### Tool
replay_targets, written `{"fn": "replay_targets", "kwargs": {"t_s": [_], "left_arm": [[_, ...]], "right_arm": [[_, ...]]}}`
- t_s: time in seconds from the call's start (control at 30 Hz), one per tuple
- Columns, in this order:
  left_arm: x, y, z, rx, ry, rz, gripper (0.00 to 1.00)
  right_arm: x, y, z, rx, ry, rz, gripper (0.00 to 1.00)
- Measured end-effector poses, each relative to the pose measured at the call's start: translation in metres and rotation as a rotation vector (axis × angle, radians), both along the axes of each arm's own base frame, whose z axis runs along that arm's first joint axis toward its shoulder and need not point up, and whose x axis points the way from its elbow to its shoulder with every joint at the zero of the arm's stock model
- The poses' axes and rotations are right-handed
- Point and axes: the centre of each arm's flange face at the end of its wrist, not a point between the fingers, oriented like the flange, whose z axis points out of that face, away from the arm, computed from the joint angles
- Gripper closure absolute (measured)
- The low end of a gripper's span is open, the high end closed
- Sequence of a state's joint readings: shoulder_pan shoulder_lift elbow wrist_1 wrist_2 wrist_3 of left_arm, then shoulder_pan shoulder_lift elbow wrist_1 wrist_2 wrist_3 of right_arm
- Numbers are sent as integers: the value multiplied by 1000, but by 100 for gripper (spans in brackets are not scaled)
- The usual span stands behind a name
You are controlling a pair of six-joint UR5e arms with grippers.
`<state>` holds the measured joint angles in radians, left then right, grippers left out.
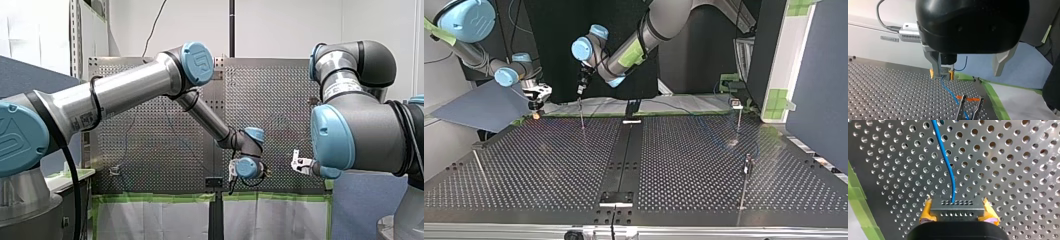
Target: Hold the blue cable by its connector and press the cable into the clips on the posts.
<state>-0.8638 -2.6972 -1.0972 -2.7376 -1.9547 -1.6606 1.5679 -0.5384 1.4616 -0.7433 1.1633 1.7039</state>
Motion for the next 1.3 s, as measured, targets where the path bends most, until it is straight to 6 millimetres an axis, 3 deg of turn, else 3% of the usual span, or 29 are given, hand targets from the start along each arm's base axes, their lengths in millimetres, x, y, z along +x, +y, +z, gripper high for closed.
{"fn": "replay_targets", "kwargs": {"t_s": [0.9, 1.3], "left_arm": [[-10, -4, -3, -14, 69, -66, 1], [-10, 4, -13, 16, 75, -22, 1]], "right_arm": [[4, 3, -6, 10, -3, 12, 100], [7, 4, -7, 11, -1, 22, 100]]}}
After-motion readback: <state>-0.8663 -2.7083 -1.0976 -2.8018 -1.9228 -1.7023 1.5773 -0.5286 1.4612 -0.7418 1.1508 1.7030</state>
